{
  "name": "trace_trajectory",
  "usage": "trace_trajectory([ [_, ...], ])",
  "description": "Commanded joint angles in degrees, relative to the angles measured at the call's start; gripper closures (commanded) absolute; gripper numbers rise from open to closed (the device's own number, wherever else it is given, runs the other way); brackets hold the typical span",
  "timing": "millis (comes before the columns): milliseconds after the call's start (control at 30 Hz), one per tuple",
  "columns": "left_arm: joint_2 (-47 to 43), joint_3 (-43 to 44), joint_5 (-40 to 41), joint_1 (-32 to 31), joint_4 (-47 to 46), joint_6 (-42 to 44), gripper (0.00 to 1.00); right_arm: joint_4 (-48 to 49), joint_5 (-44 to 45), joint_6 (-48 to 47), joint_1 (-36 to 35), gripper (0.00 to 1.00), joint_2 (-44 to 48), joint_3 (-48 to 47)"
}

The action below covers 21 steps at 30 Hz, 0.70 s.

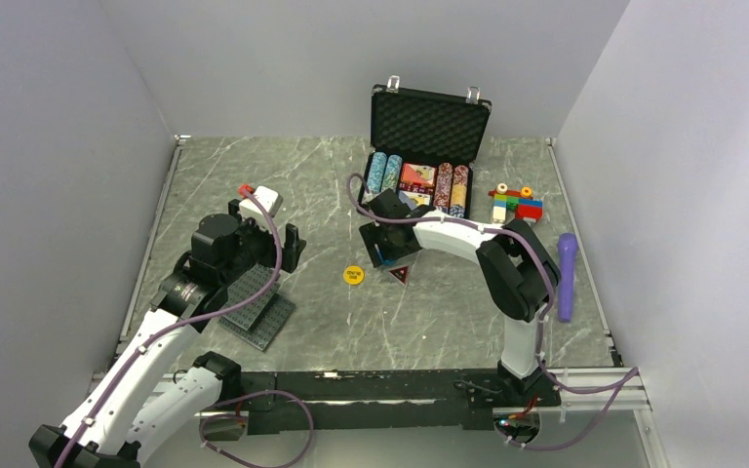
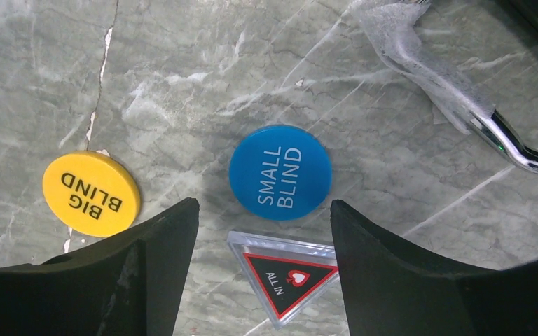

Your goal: Pack up texas hold em set

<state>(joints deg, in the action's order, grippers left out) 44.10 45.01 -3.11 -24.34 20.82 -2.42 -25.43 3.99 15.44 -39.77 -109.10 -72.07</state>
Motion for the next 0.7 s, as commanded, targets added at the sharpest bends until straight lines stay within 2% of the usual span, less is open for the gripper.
trace_trajectory([
  [0,-0.4,1.0,0.1,0.3,-1.6,-0.7,0.01,0.2,0.0,0.2,0.8,0.28,-0.2,-2.7],
  [667,-0.8,1.0,0.1,0.3,-1.6,-0.7,0.01,-1.7,1.3,-0.6,1.3,0.34,-2.5,-4.5],
])
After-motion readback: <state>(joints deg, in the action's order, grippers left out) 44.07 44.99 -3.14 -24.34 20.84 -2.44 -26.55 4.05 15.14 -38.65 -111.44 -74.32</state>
